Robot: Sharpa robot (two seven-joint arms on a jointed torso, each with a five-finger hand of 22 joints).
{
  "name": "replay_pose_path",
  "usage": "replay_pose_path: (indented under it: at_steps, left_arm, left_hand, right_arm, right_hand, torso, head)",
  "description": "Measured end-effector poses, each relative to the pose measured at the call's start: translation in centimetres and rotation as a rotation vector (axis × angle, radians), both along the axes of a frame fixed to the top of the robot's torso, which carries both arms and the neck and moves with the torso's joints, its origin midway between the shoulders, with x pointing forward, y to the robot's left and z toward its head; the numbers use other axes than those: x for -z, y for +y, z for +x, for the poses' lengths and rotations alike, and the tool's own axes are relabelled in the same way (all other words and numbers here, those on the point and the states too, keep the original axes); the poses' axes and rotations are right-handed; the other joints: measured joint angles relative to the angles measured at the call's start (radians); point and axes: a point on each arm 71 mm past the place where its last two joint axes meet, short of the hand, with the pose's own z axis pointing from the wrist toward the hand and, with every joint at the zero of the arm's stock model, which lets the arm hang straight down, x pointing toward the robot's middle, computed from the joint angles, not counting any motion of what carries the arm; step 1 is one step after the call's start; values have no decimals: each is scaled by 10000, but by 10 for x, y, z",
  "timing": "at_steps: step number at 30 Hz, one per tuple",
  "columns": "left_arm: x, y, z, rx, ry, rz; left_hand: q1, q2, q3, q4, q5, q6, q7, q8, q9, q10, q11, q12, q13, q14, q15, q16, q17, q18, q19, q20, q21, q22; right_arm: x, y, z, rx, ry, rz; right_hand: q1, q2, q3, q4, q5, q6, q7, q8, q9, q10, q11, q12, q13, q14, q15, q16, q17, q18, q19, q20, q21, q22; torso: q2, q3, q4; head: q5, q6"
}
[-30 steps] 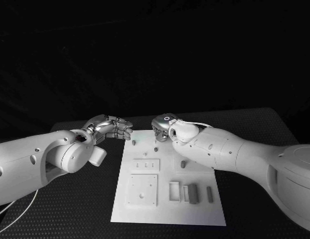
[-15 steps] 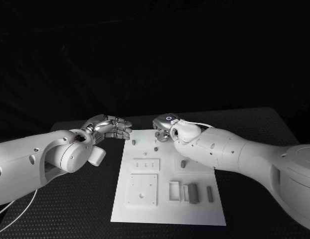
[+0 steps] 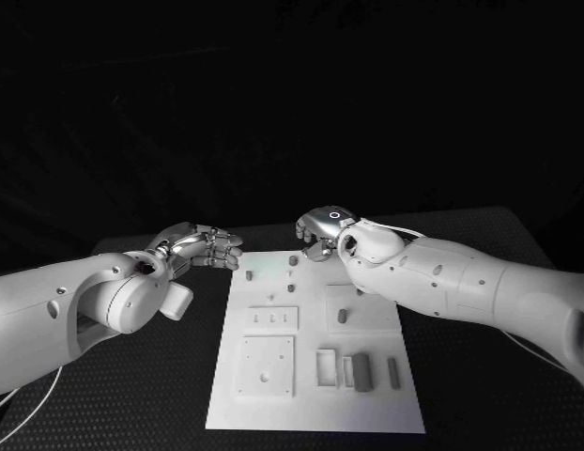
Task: Assemble the parts on the task board
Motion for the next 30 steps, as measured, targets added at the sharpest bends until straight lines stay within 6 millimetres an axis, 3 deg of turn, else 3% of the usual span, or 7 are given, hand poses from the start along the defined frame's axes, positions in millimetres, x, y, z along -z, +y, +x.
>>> replay_pose_path:
  at_steps: [6, 13, 15, 18, 20, 25, 30]
  left_arm:
    - [1, 4, 2, -121, -25, 46]
    - [2, 6, 4, -176, -33, 79]
    - [2, 6, 4, -164, -29, 79]
    - [2, 5, 4, -151, -33, 75]
    - [2, 6, 4, -161, -34, 76]
    - [3, 6, 4, -172, -23, 85]
    - [4, 5, 4, -156, -1, 84]
  left_hand:
    - [0, 0, 0, 0, 0, 0, 0, 0, 0, 36, 35, 0, 9, 0, 0, 0, 16, -1, 0, 0, 0, 10]
    - [0, 0, 0, 0, 0, 28, -28, 0, 1, 36, 35, 0, 8, 38, -38, 0, 24, 0, 0, 0, 0, 9]
    - [0, 0, 0, 0, 0, 28, -28, 0, 1, 36, 35, 0, 17, 38, -38, 0, 33, -1, 0, 0, 0, 9]
    - [0, 0, 0, 0, 0, 28, -28, 0, 1, 36, 35, 0, 18, 38, -38, 0, 33, 0, 0, 0, 0, 18]
    - [0, 0, 0, 0, 0, 28, -28, 0, 1, 36, 35, 0, 17, 38, -38, 0, 33, -1, 0, 0, 0, 18]
    - [0, 0, 0, 0, 0, 28, -28, 0, -4, 36, 35, 0, 17, 38, -38, 0, 34, -1, 0, 0, 0, 17]
    - [0, 0, 0, 0, 0, 28, -28, 0, -8, 36, 35, 0, 16, 38, -38, 0, 41, -1, 0, 0, 0, 17]
  right_arm:
    - [-25, -42, -5, 375, 75, 281]
    - [-34, -73, -14, 681, 832, 344]
    - [-32, -82, -15, 827, 1073, 308]
    - [-29, -93, -14, 1052, 1421, 207]
    - [-28, -96, -13, 1121, 1544, 115]
    - [-19, -100, -9, 1283, 1695, -251]
    - [-9, -104, -3, 1468, 1690, -593]
  right_hand:
    - [-103, -123, -40, 206, 0, 84, -51, 115, 296, 628, -383, 843, 1474, 51, -342, 488, 1, 90, 110, -111, 487, 0]
    - [-218, -455, -88, 613, 0, 56, -171, 91, 617, 88, -637, 2584, 5629, 18, -552, 1533, 118, 114, 198, -345, 1265, 1]
    - [-272, -509, -67, 650, 0, 38, -188, 53, 651, -132, -603, 2639, 6176, -50, -595, 1659, 123, 111, 154, -390, 1366, 1]
    - [-324, -561, 56, 659, 0, -136, -155, -32, 653, -669, -488, 1609, 5707, -373, -432, 1663, 18, 103, -146, -333, 1366, 0]
    - [-350, -587, 112, 604, 0, -178, -111, -88, 653, -682, -256, 740, 4805, -403, -295, 1771, -88, 74, -226, -279, 1449, 0]
    - [-388, -655, 46, 670, 0, -283, -85, -200, 572, 249, -431, 726, 4725, -354, -388, 1952, -199, 78, -225, -279, 1556, -4]
    - [-305, -869, -138, 855, 0, -397, -162, -326, 405, 223, -577, 2100, 7391, -588, -584, 3245, 228, 117, -256, -362, 2338, 13]
  torso:
    - [-40, 59, -128]
    - [-96, 119, -246]
    - [-108, 131, -279]
    - [-120, 150, -310]
    - [-121, 154, -318]
    - [-121, 162, -330]
    - [-120, 152, -309]
  head:
    - [110, 81]
    - [170, 157]
    - [175, 170]
    - [185, 177]
    - [174, 179]
    - [112, 180]
    - [58, 185]
